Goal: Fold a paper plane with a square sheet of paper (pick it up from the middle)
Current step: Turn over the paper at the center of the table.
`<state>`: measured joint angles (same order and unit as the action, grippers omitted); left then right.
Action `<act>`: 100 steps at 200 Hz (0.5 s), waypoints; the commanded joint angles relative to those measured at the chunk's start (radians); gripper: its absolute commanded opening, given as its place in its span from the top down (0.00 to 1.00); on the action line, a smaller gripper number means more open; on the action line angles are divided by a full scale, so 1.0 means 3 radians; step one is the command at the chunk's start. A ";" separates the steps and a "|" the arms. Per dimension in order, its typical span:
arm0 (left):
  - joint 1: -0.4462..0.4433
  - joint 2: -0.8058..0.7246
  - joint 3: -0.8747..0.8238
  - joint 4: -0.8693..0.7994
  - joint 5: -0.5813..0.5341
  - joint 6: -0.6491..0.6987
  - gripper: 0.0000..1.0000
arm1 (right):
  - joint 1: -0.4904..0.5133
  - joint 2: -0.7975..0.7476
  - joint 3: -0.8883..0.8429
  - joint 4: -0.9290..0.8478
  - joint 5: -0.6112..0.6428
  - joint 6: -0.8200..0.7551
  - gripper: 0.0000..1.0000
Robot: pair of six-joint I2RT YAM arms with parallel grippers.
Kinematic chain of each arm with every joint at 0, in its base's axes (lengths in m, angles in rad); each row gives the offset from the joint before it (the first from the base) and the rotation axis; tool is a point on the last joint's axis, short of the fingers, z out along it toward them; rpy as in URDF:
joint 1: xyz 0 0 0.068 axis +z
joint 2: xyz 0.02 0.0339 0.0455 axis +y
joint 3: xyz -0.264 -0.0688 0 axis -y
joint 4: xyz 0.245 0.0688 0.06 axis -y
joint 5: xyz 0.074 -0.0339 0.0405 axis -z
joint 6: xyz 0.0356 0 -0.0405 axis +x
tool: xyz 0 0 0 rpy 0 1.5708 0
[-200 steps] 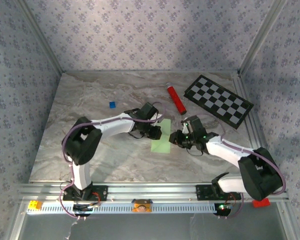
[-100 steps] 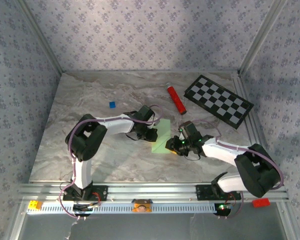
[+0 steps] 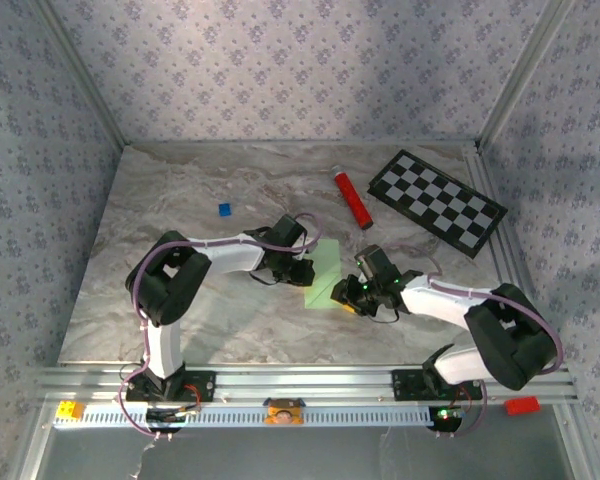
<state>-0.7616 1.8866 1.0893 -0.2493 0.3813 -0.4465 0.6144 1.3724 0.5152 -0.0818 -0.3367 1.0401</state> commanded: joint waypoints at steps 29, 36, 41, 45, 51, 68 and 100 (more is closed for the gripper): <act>-0.0072 0.0016 -0.0078 -0.0221 -0.0049 -0.0011 0.91 | 0.0034 0.0138 0.0089 0.0379 0.0043 0.0004 0.59; -0.0069 0.0021 -0.0077 -0.0227 -0.0048 -0.0010 0.91 | 0.0026 0.0149 0.0122 0.0406 0.0048 -0.0012 0.58; -0.0069 0.0021 -0.0076 -0.0227 -0.0054 -0.0010 0.91 | 0.0019 0.0159 0.0149 0.0418 0.0045 -0.0033 0.58; -0.0072 0.0021 -0.0073 -0.0227 -0.0054 -0.0004 0.91 | 0.0013 0.0165 0.0171 0.0427 0.0043 -0.0048 0.58; -0.0072 0.0014 -0.0072 -0.0228 -0.0054 -0.0005 0.91 | 0.0003 0.0188 0.0198 0.0447 0.0030 -0.0077 0.57; -0.0069 0.0010 -0.0068 -0.0241 -0.0061 0.0008 0.91 | -0.0045 0.0277 0.0279 0.0466 0.0005 -0.0126 0.55; -0.0072 0.0000 -0.0054 -0.0289 -0.0103 0.0031 0.92 | -0.0163 0.0384 0.0312 0.0622 -0.0087 -0.0169 0.53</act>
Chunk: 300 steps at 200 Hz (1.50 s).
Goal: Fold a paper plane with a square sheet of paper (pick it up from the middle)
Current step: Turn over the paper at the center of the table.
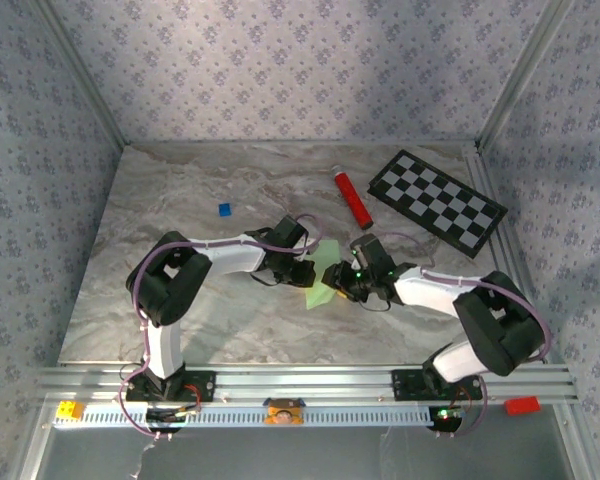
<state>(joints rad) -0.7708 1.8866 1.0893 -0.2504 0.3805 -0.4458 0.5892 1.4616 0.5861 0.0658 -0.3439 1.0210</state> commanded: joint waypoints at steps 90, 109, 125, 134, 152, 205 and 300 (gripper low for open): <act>-0.0041 -0.0045 -0.0053 -0.0249 -0.0087 0.0020 0.92 | -0.0256 0.0279 0.0025 0.0446 -0.0198 -0.0111 0.55; -0.0039 -0.0046 -0.0039 -0.0267 -0.0102 0.0018 0.91 | -0.0271 0.0333 0.0002 0.0500 -0.0209 -0.0107 0.57; -0.0040 -0.0050 -0.0040 -0.0277 -0.0103 0.0018 0.92 | -0.0284 0.0354 -0.0048 0.0602 -0.0209 -0.0086 0.59; -0.0039 -0.0051 -0.0039 -0.0280 -0.0103 0.0018 0.92 | -0.0297 0.0361 -0.0078 0.0644 -0.0214 -0.0075 0.60; -0.0040 -0.0061 -0.0046 -0.0280 -0.0111 0.0019 0.91 | -0.0322 0.0360 -0.0126 0.0729 -0.0206 -0.0063 0.64; -0.0039 -0.0063 -0.0036 -0.0285 -0.0109 0.0009 0.91 | -0.0387 0.0376 -0.0192 0.0908 -0.0276 -0.0077 0.72; -0.0034 -0.0068 -0.0011 -0.0295 -0.0112 -0.0005 0.89 | -0.0444 0.0470 -0.0204 0.1007 -0.0365 -0.0122 0.85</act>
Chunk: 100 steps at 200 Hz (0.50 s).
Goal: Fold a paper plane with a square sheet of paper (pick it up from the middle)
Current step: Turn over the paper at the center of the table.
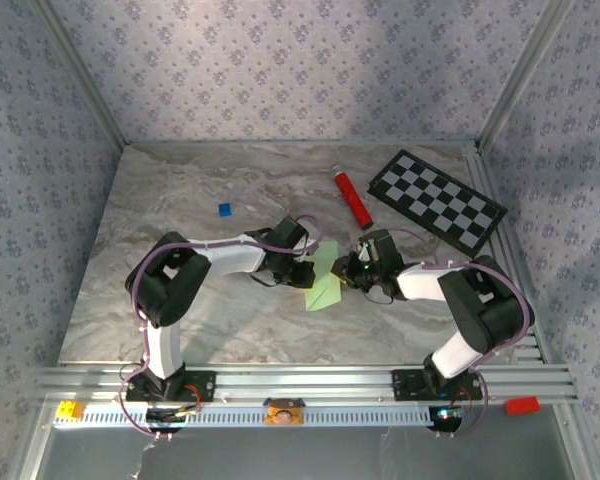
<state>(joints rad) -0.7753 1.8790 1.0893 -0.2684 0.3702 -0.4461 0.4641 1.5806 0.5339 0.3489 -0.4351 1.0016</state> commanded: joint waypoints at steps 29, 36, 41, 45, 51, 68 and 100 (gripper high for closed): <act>-0.0018 -0.0096 -0.0017 -0.0163 -0.0056 -0.0053 0.88 | -0.0038 0.0113 -0.0036 0.0120 -0.0147 -0.0060 0.92; -0.0018 -0.0113 -0.0016 -0.0138 -0.0041 -0.0066 0.87 | -0.0040 0.0102 -0.0040 0.0121 -0.0155 -0.0068 0.94; -0.0018 -0.0133 -0.0016 -0.0117 -0.0034 -0.0075 0.87 | -0.0043 0.0089 -0.0041 0.0120 -0.0155 -0.0078 0.95; -0.0022 -0.0148 -0.0019 -0.0102 -0.0033 -0.0080 0.86 | -0.0047 0.0081 -0.0048 0.0121 -0.0159 -0.0085 0.96; -0.0019 -0.0178 -0.0018 -0.0088 -0.0040 -0.0090 0.85 | -0.0045 0.0058 -0.0051 0.0116 -0.0163 -0.0091 0.96; -0.0021 -0.0315 -0.0043 -0.0069 -0.0120 -0.0106 0.80 | -0.0051 -0.0047 -0.0054 0.0046 -0.0149 -0.0145 0.98; 0.0001 -0.0743 -0.0153 -0.0096 -0.0471 -0.0101 0.73 | -0.0044 -0.0423 0.0020 -0.0427 0.0034 -0.0390 0.98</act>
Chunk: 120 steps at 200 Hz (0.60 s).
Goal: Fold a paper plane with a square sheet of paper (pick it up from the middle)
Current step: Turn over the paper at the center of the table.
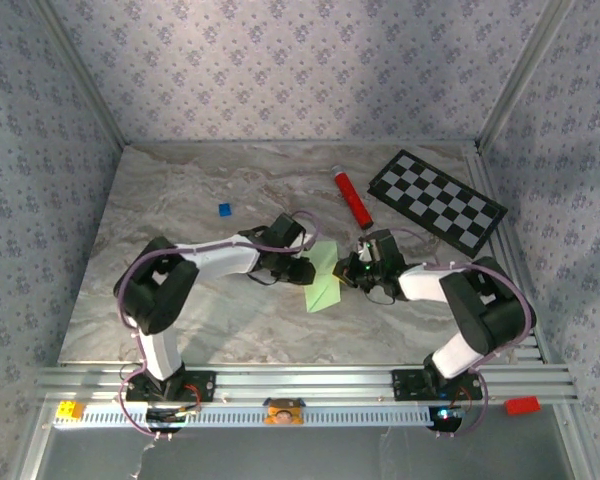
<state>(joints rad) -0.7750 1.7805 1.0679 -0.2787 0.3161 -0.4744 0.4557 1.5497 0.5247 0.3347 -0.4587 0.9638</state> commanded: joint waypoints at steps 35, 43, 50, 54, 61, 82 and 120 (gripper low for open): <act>0.0037 -0.0951 -0.0345 0.0036 -0.0751 -0.0064 0.66 | 0.0060 -0.0827 0.0363 -0.1414 0.0585 -0.0789 0.98; 0.0055 -0.1054 -0.0393 0.0050 -0.0855 -0.0079 0.65 | 0.0080 -0.0906 0.0454 -0.1667 0.0694 -0.0892 0.98; 0.0074 -0.1130 -0.0431 0.0066 -0.0938 -0.0095 0.64 | 0.0107 -0.0990 0.0526 -0.1851 0.0790 -0.0978 0.98; 0.0078 -0.1180 -0.0454 0.0080 -0.0974 -0.0108 0.63 | 0.0117 -0.1031 0.0571 -0.1956 0.0848 -0.1023 0.98; 0.0100 -0.1260 -0.0497 0.0111 -0.1043 -0.0129 0.62 | 0.0140 -0.1086 0.0648 -0.2151 0.0964 -0.1086 0.98; 0.0151 -0.1487 -0.0639 0.0201 -0.1210 -0.0229 0.58 | 0.0234 -0.1215 0.0898 -0.2655 0.1334 -0.1299 0.98; 0.0268 -0.1763 -0.0848 0.0239 -0.1348 -0.0338 0.51 | 0.0460 -0.1224 0.1281 -0.3395 0.2074 -0.1374 0.98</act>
<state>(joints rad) -0.7132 1.3037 0.8463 -0.2337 -0.0284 -0.5419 0.5579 1.1862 0.8394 -0.4377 -0.0376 0.6102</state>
